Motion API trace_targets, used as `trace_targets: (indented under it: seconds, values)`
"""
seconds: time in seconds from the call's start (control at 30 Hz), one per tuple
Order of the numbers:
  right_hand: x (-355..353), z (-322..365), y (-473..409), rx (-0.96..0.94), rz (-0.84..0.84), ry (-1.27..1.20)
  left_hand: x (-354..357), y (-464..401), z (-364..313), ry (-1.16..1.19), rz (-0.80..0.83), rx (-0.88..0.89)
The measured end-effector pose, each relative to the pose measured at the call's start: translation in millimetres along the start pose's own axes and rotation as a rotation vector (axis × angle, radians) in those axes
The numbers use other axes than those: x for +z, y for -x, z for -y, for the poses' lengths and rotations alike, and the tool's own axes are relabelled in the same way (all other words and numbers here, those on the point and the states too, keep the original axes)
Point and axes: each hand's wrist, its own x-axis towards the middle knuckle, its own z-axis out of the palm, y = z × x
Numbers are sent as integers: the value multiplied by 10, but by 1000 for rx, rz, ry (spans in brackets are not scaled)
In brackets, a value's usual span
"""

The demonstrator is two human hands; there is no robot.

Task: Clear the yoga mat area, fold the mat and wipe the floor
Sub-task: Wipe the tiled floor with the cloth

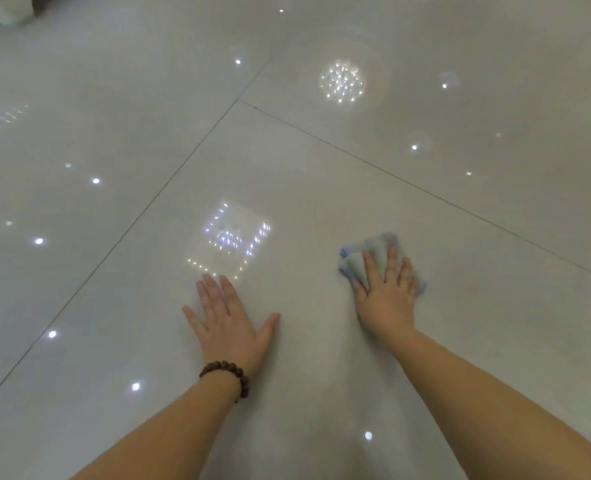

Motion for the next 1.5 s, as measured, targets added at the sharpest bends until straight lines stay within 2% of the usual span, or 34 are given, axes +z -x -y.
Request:
trace_targets:
  seconds: [0.07,0.17,0.23,0.3,0.43,0.5,0.53,0.57,0.6,0.67,0.7,0.73,0.77,0.8,0.9,1.0,1.03,1.07,1.17,1.23,1.27,1.37,1.4,1.5]
  values:
    - [131,129,179,-199,-79,39,298,499,-392,-41,116,131]
    - [196,-72,388,-513,-29,136,578,904,-704,-62,236,168]
    - [218,-502,501,-517,-75,127,591,934,-763,-127,295,168]
    - [306,-1137,741,-303,-109,74,588,943,-762,-210,326,152]
    - [286,-2455,1413,389,-165,-135,515,961,-822,-228,370,122]
    - [269,-2520,1561,782,-187,-299,509,1060,-905,-201,345,142]
    - [290,-2358,1588,893,-202,-325,545,1136,-957,-181,343,162]
    - [341,-2137,1602,861,-248,-318,586,1225,-1014,-170,357,183]
    - [423,-1897,1621,687,-290,-278,636,1313,-1062,-173,378,199]
    - [614,-1540,1785,146,-253,-111,734,1431,-1107,-207,399,213]
    - [687,-1546,1895,-61,-217,-33,762,1447,-1114,-228,397,212]
    - [709,-1671,2002,-158,-188,-4,776,1449,-1111,-244,393,207]
    - [727,-1874,2132,-148,-190,-11,774,1448,-1111,-259,383,205]
    - [731,-2092,2289,-41,-195,-35,772,1448,-1114,-278,372,206]
    - [723,-2589,2699,431,-204,-112,772,1466,-1145,-311,347,198]
    - [707,-2477,2660,727,-198,-251,777,1481,-1162,-325,344,194]
    - [706,-2330,2624,748,-197,-280,787,1477,-1160,-326,339,192]
    - [716,-2163,2618,688,-209,-273,799,1474,-1159,-330,333,192]
    - [829,-1847,2784,220,-165,-98,808,1488,-1155,-329,313,191]
    - [851,-2049,2876,72,-150,-18,807,1488,-1148,-325,307,193]
    - [832,-2199,2904,135,-155,-14,800,1483,-1153,-329,314,191]
    - [669,-2616,2970,562,-102,-102,752,1447,-1178,-368,381,175]
    - [588,-2704,2948,629,-61,-132,710,1424,-1190,-386,411,173]
    - [214,-2741,2798,640,26,-190,416,1419,-1262,-427,469,205]
